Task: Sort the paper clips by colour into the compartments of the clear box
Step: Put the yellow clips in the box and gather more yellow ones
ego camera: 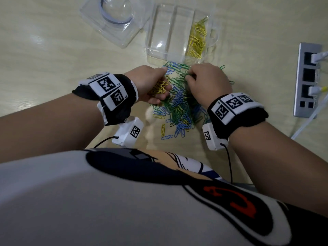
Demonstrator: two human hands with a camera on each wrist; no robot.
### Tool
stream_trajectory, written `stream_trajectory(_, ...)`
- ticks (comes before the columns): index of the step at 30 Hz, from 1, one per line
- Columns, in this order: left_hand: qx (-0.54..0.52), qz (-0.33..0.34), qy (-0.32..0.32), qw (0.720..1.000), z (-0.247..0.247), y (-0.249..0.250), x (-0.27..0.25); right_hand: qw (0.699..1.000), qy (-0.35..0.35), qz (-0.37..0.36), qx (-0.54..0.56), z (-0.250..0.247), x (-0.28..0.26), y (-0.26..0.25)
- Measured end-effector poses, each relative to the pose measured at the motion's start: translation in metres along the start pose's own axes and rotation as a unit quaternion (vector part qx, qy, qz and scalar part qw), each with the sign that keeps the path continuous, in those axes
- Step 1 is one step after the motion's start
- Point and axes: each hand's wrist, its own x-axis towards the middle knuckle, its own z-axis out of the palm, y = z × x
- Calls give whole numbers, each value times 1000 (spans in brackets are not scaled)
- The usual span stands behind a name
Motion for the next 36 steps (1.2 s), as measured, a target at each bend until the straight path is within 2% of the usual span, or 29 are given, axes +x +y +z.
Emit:
stream_trajectory(4,7,-2,0,1000,-1,-2,1,998,10,35,-52,-7,-3,9)
stream_trajectory(6,8,-4,1,1000,-2,-3,0,998,24,44,-43,-8,-5,8)
stream_trajectory(12,19,-6,19,1000,-8,-4,-1,1000,-2,-27,0,2,-2,-24)
stream_trajectory(21,16,-15,46,999,-23,-8,-2,997,-54,-37,-31,14,14,-40)
stream_trajectory(27,11,-14,42,999,-19,-6,0,997,-39,-31,54,0,5,-28)
stream_trajectory(29,2,-10,37,999,-13,-4,0,992,-22,-52,110,-5,-1,-31)
stream_trajectory(32,-25,8,35,999,-5,0,0,983,-36,-98,148,-10,-10,-39)
stream_trajectory(36,-21,5,10,1000,-3,3,0,987,23,-52,147,-10,-9,-28)
